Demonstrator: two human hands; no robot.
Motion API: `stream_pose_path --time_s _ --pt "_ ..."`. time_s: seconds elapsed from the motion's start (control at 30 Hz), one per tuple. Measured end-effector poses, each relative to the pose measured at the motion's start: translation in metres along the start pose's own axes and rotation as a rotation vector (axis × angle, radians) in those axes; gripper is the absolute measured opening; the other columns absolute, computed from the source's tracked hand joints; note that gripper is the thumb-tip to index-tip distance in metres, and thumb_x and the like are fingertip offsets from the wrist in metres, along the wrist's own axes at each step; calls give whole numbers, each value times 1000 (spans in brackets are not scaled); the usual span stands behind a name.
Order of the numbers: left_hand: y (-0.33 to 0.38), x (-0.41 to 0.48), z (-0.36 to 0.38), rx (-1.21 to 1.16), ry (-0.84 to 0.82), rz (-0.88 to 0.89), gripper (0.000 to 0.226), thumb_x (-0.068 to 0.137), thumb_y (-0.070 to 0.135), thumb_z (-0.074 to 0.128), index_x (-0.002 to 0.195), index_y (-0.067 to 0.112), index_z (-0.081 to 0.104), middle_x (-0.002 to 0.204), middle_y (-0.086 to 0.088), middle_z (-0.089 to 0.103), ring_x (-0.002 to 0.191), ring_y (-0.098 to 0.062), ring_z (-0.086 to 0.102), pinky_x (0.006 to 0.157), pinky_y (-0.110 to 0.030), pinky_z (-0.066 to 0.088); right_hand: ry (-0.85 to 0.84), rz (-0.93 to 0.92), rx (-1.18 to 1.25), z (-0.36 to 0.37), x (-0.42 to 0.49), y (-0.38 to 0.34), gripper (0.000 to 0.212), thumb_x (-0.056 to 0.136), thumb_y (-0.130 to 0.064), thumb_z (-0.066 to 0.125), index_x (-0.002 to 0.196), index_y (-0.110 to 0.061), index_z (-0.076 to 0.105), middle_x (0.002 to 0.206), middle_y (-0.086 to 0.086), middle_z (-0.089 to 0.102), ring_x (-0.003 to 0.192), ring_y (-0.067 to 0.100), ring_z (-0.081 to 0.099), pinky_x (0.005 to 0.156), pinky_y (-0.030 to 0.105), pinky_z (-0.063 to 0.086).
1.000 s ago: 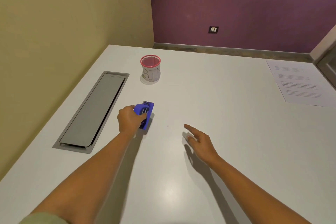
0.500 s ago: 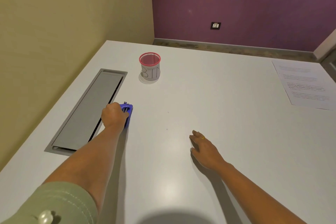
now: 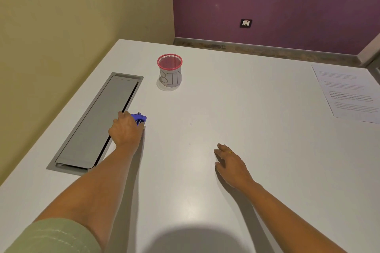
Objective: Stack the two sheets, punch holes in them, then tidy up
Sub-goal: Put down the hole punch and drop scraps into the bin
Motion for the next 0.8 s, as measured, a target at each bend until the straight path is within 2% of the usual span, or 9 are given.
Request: stream_pose_path --time_s 0.07,0.1,0.13,0.2,0.27,0.37,0.53,0.63,0.8 --pt "5 -5 7 -23 35 134 52 85 39 60 121 2 49 137 -16 44 117 -31 49 68 -41 47 20 4 6 1 3 -2 41 92 -9 44 134 -13 46 153 -1 30 143 10 21 110 23 25" --pt "9 -9 11 -48 36 219 55 88 37 56 129 3 45 146 -15 36 132 -30 38 86 -44 47 33 10 12 1 4 -4 40 92 -8 44 132 -12 48 151 0 33 142 11 23 110 23 25" --pt "14 -14 17 -72 20 309 55 90 35 52 134 3 41 151 -15 30 139 -28 29 104 -44 35 45 17 23 1 6 -6 39 92 -8 45 130 -12 50 149 1 36 140 12 26 108 23 26" --pt "25 -26 29 -115 -36 455 53 93 32 47 137 4 39 153 -14 26 143 -26 21 116 -40 13 61 18 47 1 9 -12 36 92 -8 47 127 -14 54 144 1 43 136 14 34 104 21 29" --pt "30 -40 42 -203 -116 494 52 95 31 44 139 6 37 154 -11 25 144 -23 17 118 -37 7 64 -1 69 2 13 -20 34 91 -8 48 124 -14 57 135 1 52 128 16 42 97 17 31" --pt "28 -51 59 -263 -212 425 54 97 35 36 144 9 27 157 -8 18 146 -20 11 119 -35 3 66 18 179 4 20 -31 31 89 -6 53 118 -12 61 118 6 61 115 18 52 94 19 37" --pt "23 -55 67 -189 -136 369 56 97 42 30 146 14 24 157 -4 17 146 -19 10 119 -39 2 65 68 329 7 31 -41 27 84 -4 60 110 -9 66 100 10 62 96 16 55 88 20 41" --pt "24 -55 68 -180 -121 324 57 97 42 29 146 15 22 157 -3 16 146 -17 10 119 -38 2 68 70 383 12 37 -47 25 82 -4 64 107 -8 67 89 3 55 85 15 53 87 24 44" --pt "24 -55 71 -161 -102 318 57 96 42 29 146 15 23 157 -2 18 146 -17 12 119 -38 4 105 56 408 19 48 -58 22 79 -8 69 101 -7 70 84 -1 55 79 11 51 73 11 39"
Point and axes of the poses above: each hand's wrist, its own x-axis towards the middle knuckle, its own z-axis out of the palm, y = z × x, the point moved 1 cm from there along x, towards the middle knuckle
